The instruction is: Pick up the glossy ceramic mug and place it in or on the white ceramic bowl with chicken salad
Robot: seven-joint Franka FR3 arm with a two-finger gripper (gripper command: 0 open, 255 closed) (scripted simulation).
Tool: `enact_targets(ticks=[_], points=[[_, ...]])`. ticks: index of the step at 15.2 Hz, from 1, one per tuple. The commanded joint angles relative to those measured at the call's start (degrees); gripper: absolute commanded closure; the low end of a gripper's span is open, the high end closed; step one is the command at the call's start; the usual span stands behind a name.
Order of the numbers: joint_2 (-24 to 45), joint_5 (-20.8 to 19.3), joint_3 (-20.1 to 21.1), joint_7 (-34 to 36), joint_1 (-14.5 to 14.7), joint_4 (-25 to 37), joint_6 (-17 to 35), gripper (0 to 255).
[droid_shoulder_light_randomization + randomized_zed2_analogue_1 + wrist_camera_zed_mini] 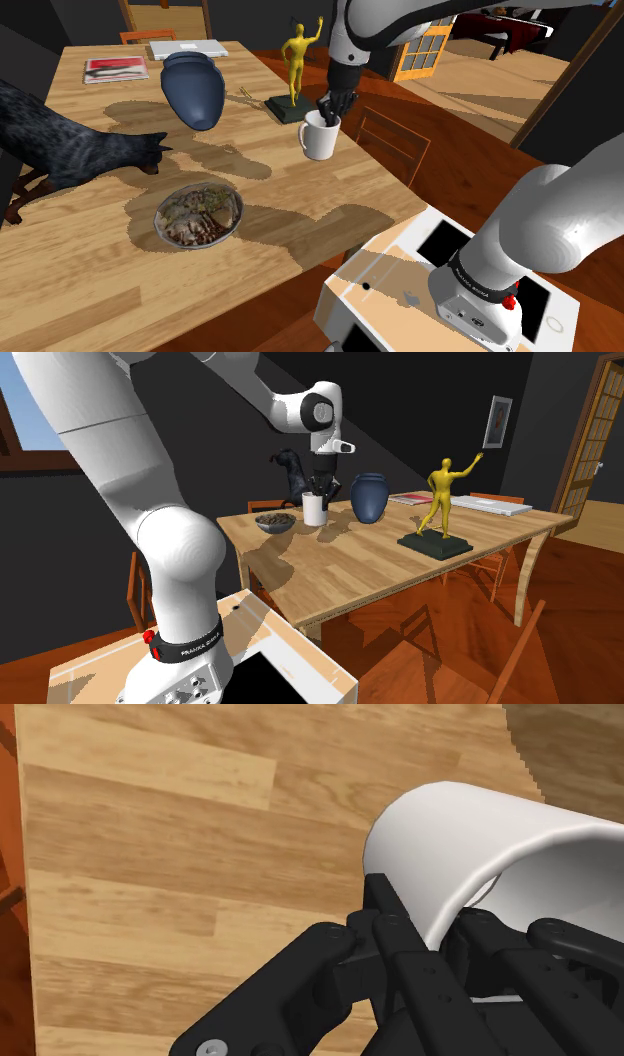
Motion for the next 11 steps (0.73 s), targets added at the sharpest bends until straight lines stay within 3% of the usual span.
enact_targets(ticks=[1,6,11], points=[[-0.3,0.0,0.0,0.2,0.0,1.4,-1.6,255],[-1.0,-0.1,-0.1,0.3,0.0,4.2,-5.2,255],[2.7,0.7,4.5,7.2,2.6,8.6,-5.4,255]])
